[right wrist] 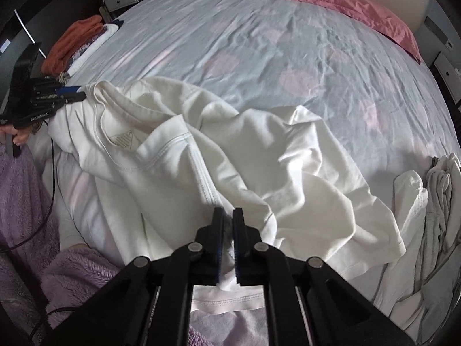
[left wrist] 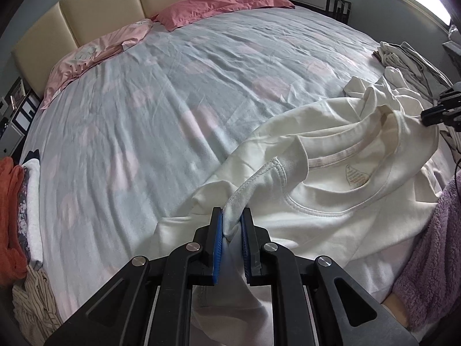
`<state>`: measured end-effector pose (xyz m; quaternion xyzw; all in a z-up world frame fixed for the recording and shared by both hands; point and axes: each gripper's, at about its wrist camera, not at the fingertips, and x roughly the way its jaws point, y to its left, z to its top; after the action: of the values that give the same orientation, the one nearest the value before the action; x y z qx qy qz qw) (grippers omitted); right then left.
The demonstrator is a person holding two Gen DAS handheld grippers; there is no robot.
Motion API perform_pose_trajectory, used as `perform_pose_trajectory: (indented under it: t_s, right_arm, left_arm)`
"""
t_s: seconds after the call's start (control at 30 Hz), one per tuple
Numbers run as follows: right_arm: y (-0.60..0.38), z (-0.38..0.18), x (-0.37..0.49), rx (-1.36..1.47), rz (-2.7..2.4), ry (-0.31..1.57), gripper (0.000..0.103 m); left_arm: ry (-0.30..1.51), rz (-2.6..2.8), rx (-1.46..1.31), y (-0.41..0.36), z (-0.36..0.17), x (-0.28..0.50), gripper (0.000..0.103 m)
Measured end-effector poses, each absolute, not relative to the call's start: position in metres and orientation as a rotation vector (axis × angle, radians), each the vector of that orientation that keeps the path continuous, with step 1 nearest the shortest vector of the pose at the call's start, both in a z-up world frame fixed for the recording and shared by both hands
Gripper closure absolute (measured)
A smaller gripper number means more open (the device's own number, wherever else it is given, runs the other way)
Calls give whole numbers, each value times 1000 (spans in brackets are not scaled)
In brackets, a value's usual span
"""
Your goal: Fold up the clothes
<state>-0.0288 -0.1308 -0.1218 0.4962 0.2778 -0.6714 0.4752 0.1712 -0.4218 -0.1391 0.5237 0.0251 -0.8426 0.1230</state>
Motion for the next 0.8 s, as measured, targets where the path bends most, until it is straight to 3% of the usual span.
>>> perform_pose_trajectory:
  t_s: [0.1,0.2,0.27,0.4,0.67,0.8]
  right_arm:
    - [-133,-108,-33,1199,-1655,625,97]
    - [-145,-106,-27,1175,-1629,686,93]
    - [-152,-109,-26,1175,-1618,757,80]
    - [-163,-115,-22,1160,-1574,919,78]
    - [-194,-121,-34,1160,-1522,1033,61]
    - [-206,-148,-33,1203,-1464,1106,60]
  left_arm:
    - [78,-2448,1529,-423,-139,172,90]
    - [68,-2439,1532,-422,-140,172,90]
    - [65,-2431,1540,-422,-141,172,90]
    - [61,-2418,1554,-423,-144,171,90]
    - [73,-2414,1573,-426,-150,168,90]
    - [99,-2419,1573,-429,-150,167,90]
